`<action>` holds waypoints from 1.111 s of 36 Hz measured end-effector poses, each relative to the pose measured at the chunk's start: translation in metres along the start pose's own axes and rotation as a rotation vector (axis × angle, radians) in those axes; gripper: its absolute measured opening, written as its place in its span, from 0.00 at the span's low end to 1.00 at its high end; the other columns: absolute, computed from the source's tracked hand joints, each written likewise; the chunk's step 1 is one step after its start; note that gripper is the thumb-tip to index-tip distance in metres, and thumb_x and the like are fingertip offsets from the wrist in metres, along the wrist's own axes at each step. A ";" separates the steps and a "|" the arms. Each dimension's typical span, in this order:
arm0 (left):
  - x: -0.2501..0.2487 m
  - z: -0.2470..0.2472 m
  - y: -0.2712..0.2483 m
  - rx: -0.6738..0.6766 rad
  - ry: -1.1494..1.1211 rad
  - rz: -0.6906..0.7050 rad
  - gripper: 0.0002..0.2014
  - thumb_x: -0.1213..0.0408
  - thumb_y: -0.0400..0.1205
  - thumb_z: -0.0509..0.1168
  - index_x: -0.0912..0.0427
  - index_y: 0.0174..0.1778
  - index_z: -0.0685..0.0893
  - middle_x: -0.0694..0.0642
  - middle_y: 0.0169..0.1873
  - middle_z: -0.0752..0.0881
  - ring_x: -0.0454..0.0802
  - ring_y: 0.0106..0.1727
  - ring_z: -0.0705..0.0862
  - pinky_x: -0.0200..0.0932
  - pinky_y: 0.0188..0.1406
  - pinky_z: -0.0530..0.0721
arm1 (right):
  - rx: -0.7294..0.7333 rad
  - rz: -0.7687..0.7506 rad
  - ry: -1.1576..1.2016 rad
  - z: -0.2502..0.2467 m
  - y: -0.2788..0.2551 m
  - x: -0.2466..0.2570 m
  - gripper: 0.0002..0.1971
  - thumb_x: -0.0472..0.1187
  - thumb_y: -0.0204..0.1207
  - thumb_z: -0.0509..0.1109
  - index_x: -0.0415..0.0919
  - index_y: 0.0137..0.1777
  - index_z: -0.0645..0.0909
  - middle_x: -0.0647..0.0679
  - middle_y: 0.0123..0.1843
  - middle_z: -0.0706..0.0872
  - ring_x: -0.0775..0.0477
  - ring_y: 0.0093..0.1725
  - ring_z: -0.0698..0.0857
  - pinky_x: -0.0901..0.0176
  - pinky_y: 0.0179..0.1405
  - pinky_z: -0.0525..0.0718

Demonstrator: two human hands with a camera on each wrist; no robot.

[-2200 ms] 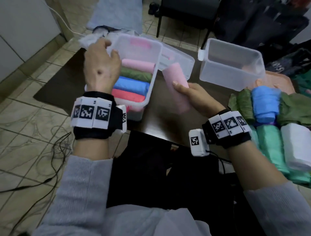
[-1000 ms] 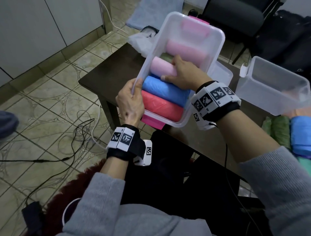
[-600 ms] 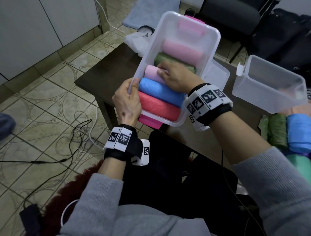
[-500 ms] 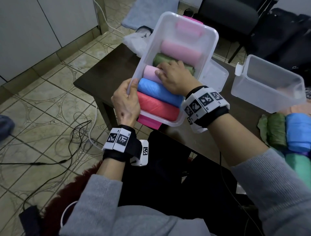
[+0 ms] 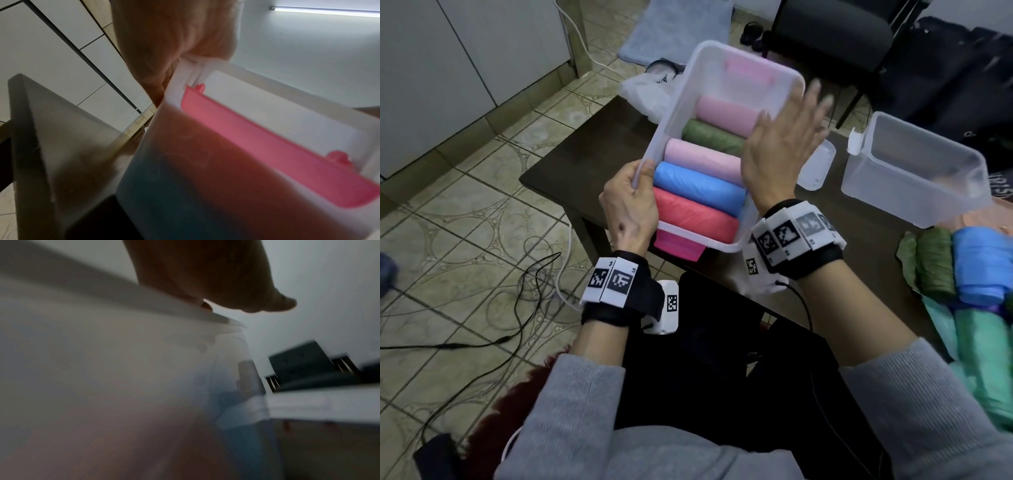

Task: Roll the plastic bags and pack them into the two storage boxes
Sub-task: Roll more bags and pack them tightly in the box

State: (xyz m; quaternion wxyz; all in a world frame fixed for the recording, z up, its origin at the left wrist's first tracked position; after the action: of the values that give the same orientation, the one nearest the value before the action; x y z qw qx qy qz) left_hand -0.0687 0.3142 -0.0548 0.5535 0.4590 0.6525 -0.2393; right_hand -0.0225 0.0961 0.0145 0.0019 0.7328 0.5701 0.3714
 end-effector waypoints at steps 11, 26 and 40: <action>-0.008 0.013 0.012 0.064 0.067 -0.095 0.16 0.54 0.84 0.60 0.60 0.53 0.88 0.56 0.43 0.87 0.53 0.48 0.84 0.44 0.51 0.80 | 0.319 0.423 0.494 0.032 0.001 -0.046 0.17 0.33 0.80 0.53 0.32 0.63 0.78 0.40 0.56 0.84 0.41 0.55 0.83 0.51 0.54 0.81; -0.017 0.020 0.020 0.107 0.150 -0.142 0.17 0.52 0.84 0.60 0.61 0.54 0.88 0.60 0.48 0.88 0.57 0.52 0.85 0.43 0.52 0.80 | 0.395 0.465 0.535 0.040 0.008 -0.059 0.14 0.33 0.82 0.55 0.29 0.60 0.78 0.46 0.35 0.78 0.50 0.32 0.79 0.57 0.35 0.79; -0.015 0.011 0.015 0.075 0.189 -0.197 0.17 0.53 0.84 0.61 0.60 0.56 0.88 0.57 0.49 0.87 0.54 0.50 0.84 0.42 0.52 0.80 | 0.458 0.444 0.458 0.054 0.008 -0.066 0.11 0.35 0.79 0.59 0.28 0.52 0.78 0.38 0.44 0.79 0.34 0.51 0.85 0.36 0.54 0.85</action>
State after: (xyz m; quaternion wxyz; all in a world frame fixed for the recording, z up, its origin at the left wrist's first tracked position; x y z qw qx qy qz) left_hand -0.0513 0.3073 -0.0405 0.4462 0.4336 0.7340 -0.2723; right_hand 0.0090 0.0609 -0.0571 -0.3694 0.7178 0.4516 0.3798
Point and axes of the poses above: each hand's wrist, its own y-axis towards the middle knuckle, its own z-axis out of the palm, x = y × z, the point moved 8 cm from there along y, towards the middle knuckle
